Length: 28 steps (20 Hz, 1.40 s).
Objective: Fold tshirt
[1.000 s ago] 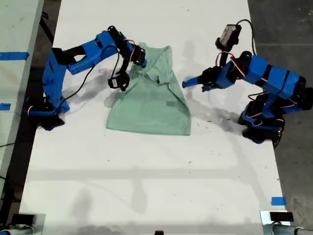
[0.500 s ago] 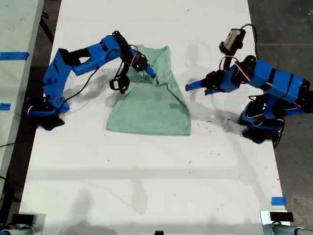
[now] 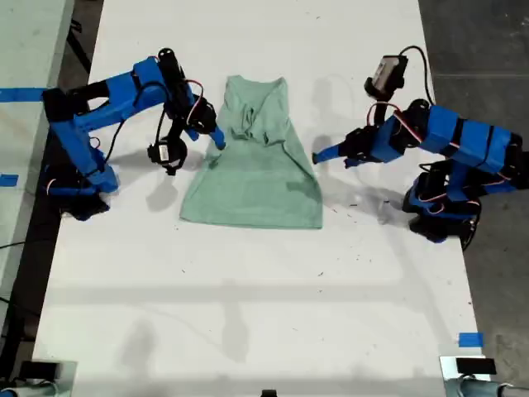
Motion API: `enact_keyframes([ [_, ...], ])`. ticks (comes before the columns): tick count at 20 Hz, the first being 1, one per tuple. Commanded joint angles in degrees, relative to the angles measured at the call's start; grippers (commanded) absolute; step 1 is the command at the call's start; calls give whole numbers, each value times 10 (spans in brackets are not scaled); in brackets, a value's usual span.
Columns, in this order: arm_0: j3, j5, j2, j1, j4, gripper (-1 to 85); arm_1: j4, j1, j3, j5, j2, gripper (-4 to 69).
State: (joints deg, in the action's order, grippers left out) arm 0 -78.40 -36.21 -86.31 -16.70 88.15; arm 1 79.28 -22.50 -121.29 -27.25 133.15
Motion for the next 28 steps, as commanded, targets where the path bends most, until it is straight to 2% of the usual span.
enact_keyframes([
  [1,-149,86,-142,75,-33,231,10,37,1,16,19,315],
  [3,-211,139,-181,127,-47,232,15,68,-4,29,18,287],
  [5,-224,177,-193,171,-43,209,21,89,-4,40,16,48],
  [8,-226,213,-192,202,-29,42,20,105,-2,51,17,10],
  [12,-224,213,-201,211,-19,7,17,117,0,58,17,10],
  [16,-228,214,-214,213,-6,8,4,130,-4,60,3,23],
  [17,-227,214,-215,214,-5,94,1,134,-1,59,-6,46],
  [19,-225,214,-215,216,-4,164,-8,140,2,58,-25,249],
  [20,-225,214,-216,217,-4,176,-14,141,0,54,-36,307],
  [23,-224,214,-217,217,-4,184,-40,138,-10,47,-91,326],
  [28,-220,210,-218,212,-4,181,-143,120,-32,22,-223,323],
])
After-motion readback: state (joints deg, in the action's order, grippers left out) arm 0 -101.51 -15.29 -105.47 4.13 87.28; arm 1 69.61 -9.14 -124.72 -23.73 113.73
